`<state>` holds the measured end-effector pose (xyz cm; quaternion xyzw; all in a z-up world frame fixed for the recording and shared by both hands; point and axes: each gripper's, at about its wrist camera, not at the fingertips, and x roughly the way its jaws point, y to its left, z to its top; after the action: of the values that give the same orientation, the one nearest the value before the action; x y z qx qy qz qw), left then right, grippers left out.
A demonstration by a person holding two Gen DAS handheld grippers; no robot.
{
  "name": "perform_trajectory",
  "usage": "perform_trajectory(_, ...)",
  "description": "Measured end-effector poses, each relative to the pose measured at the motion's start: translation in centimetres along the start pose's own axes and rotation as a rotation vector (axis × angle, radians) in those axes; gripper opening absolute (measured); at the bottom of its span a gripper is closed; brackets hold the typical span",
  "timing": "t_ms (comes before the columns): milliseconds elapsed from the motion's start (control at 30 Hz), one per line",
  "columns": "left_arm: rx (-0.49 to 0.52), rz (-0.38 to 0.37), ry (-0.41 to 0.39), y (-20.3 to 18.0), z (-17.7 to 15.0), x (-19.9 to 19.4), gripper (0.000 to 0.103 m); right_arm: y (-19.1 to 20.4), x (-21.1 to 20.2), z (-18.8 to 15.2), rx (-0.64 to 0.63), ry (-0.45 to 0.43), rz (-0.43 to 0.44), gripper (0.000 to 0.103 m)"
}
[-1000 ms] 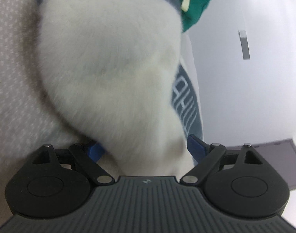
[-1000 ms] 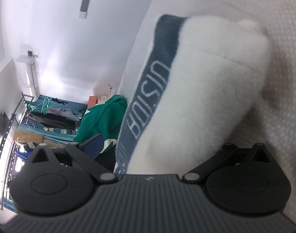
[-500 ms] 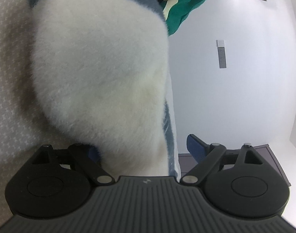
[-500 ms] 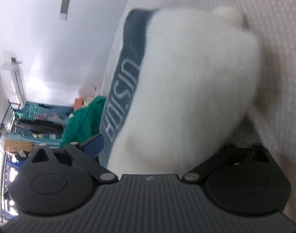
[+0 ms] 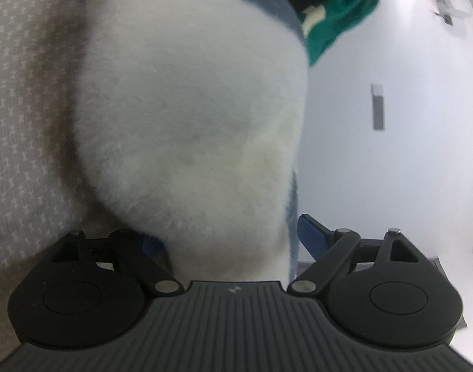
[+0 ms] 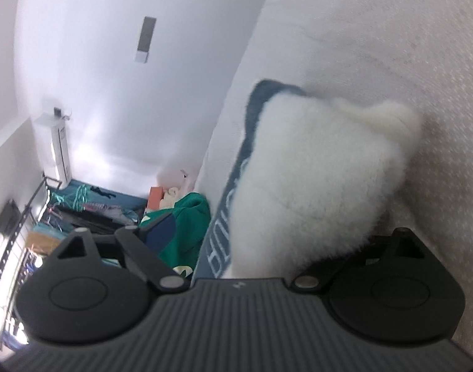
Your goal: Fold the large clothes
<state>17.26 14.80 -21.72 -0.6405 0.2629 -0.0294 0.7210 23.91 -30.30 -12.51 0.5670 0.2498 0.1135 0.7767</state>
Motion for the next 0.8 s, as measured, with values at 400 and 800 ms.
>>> perform_trajectory(400,0.051,0.126,-0.034,-1.1,1.5,1.4,0.054,-2.6,1.1,0.0,0.008,0.035,-0.163,0.047)
perform_trajectory(800,0.238,0.120,-0.071,-5.2,2.1,0.7,0.044,1.9,-0.3,-0.2,-0.196,0.001,-0.069,0.034)
